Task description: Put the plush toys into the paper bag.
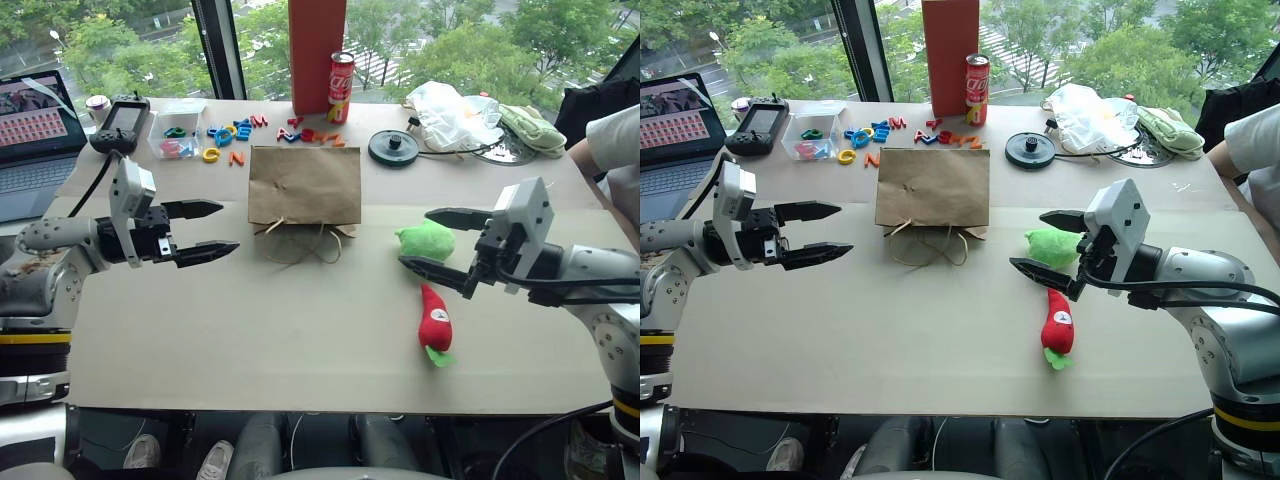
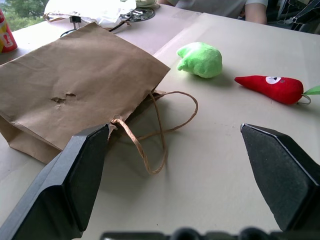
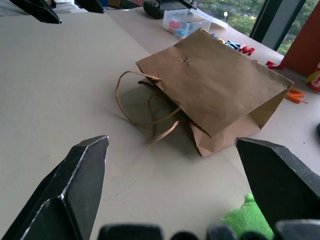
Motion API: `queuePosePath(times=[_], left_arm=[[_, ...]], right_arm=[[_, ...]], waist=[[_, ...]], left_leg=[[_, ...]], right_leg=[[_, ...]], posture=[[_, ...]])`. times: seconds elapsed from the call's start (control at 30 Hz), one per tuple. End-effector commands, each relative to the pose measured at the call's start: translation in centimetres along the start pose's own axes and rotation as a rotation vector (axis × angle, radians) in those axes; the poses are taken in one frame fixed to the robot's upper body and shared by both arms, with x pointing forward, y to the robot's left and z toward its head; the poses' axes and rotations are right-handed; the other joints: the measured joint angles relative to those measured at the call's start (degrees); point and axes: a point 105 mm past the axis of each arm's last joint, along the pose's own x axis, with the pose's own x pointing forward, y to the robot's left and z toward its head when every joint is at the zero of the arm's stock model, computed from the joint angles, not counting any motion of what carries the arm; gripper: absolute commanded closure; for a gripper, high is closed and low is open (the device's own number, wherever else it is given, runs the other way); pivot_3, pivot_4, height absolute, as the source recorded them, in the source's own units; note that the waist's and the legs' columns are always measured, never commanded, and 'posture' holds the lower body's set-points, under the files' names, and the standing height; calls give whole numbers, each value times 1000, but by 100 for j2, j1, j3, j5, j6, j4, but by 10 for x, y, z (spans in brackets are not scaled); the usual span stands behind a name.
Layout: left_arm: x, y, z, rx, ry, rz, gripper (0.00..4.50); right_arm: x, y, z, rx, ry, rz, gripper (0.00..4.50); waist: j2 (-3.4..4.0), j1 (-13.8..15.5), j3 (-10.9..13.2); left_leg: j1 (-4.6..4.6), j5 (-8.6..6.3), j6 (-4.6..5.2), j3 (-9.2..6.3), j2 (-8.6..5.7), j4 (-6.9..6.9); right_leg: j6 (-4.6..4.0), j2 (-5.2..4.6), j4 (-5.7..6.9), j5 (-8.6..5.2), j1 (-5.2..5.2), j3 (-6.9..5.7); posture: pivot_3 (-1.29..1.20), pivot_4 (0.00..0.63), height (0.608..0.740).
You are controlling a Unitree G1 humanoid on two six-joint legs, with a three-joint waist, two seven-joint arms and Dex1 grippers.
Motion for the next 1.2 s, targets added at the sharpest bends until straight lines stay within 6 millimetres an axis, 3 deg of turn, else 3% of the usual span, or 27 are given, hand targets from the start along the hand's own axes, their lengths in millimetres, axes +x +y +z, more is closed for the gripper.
queuePosePath(times=[0.03, 0.23, 0.43, 0.77, 0.97, 1.07, 1.2], left_arm=[[-7, 7, 13, 81, 2, 30, 0], [-3, 41, -23, 364, 210, 124, 0], [23, 61, -29, 680, 277, 141, 0], [103, 48, -25, 894, 143, 82, 0], [113, 42, -22, 905, 98, 54, 0], [111, 41, -22, 895, 95, 42, 782], [109, 42, -24, 888, 106, 33, 2233]], right_arm=[[1, 0, 8, -41, -30, 1, 24], [3, 3, 4, -44, -12, 6, 24], [4, 7, 4, -43, -12, 4, 24], [0, 13, 4, -29, -10, -53, 24], [-2, 14, 4, -25, -3, -80, 24], [-2, 14, 4, -23, -2, -89, 0], [-1, 14, 2, -22, -1, -96, 0]], waist=[[0, -1, 0], [0, 16, 0], [-1, 109, 0], [-3, 129, -1], [-3, 76, -1], [-4, 83, -1], [-4, 99, -1]], left_leg=[[0, 0, 0, 0, 0, 0], [3, 0, 0, 4, -8, 0], [-8, 0, 0, 29, -11, 2], [-17, -2, 4, 33, -17, 10], [-13, -2, 4, 16, -12, 8], [-12, -2, 4, 15, -13, 9], [-13, -2, 4, 16, -15, 10]], right_leg=[[0, 0, 0, 0, 0, 0], [-2, 0, 0, 0, 2, 0], [-2, -2, -6, 0, -3, -3], [1, -9, -5, 2, -2, -9], [1, -2, 1, 2, -5, -5], [1, -3, 1, 2, -3, -6], [1, -4, 0, 2, -2, -7]], posture=[[0, 150, 739], [0, 150, 739], [0, 150, 739], [0, 150, 739], [0, 150, 739], [0, 150, 739], [0, 150, 739]])
